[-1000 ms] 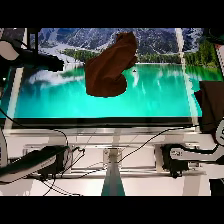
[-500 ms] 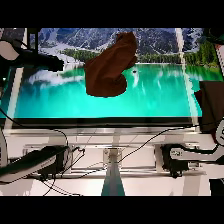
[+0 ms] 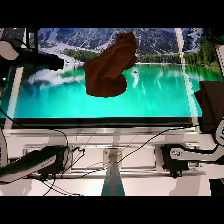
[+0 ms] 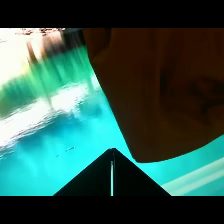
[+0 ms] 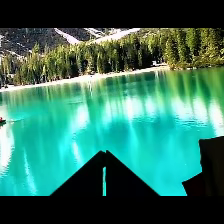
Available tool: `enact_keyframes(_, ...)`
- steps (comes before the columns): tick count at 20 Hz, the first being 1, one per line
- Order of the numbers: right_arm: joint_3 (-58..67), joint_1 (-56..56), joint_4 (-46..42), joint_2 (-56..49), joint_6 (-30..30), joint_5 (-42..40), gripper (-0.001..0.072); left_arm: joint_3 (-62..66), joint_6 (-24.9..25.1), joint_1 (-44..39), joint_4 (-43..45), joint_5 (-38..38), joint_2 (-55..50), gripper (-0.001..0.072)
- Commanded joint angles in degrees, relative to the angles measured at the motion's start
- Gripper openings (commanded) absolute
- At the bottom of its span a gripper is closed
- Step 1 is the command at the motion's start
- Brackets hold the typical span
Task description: Fold the clothes and pants, and hang the long-sleeved shirts on hangers.
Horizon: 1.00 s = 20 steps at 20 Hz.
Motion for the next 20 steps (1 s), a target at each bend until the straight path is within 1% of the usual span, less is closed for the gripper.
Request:
enact_keyframes(1,0.07,0.00,0.57,0.02,0.00,-0.70,0.0014,0.00,0.07,0.07,1.46,2.56,-0.98,0.0014)
enact_keyframes(3,0.07,0.00,1.27,0.04,0.00,-1.84,0.0013,-0.02,0.00,0.07,8.20,1.60,-3.13,0.0014)
enact_keyframes(4,0.07,0.00,1.29,0.04,0.00,-1.75,0.0013,-0.02,-0.02,0.11,10.34,-0.11,-4.48,0.0014)
enact_keyframes(7,0.07,0.00,1.29,0.04,0.00,-1.73,0.0013,-0.02,0.02,-0.15,9.97,-8.46,-9.81,0.0038)
enact_keyframes(8,0.07,0.00,1.29,0.04,0.00,-1.73,0.0014,-0.02,0.04,-0.33,9.97,-9.99,-12.00,0.0250)
enact_keyframes(9,0.07,0.00,1.31,0.04,0.00,-1.73,0.0014,-0.02,0.00,-0.35,9.53,-10.95,-14.58,0.0571)
enact_keyframes(10,0.07,0.00,1.38,0.04,0.00,-1.70,0.0014,-0.02,0.02,-0.35,7.30,-11.78,-16.96,0.0565)
enact_keyframes(11,0.07,0.00,1.42,0.04,0.00,-1.66,0.0013,-0.02,0.07,-0.31,3.45,-12.22,-19.41,0.0483)
enact_keyframes(12,0.07,0.00,1.42,0.04,0.00,-1.60,0.0014,-0.02,0.68,-0.31,-1.07,-12.46,-21.64,0.0463)
enact_keyframes(15,0.07,0.00,1.42,0.04,0.00,-1.33,0.0014,-0.02,5.75,-0.37,-14.93,-13.00,-27.74,0.0466)
enact_keyframes(16,0.07,0.00,1.42,0.04,0.00,-1.33,0.0013,-0.02,6.80,-0.35,-17.84,-12.98,-29.22,0.0469)
enact_keyframes(18,0.07,0.00,1.42,0.02,0.00,-1.57,0.0013,-0.02,7.98,-0.46,-20.31,-12.72,-31.52,0.0482)
enact_keyframes(20,0.07,0.00,1.42,0.02,0.00,-2.82,0.0014,-0.02,7.78,-0.94,-21.07,-11.34,-32.96,0.0482)
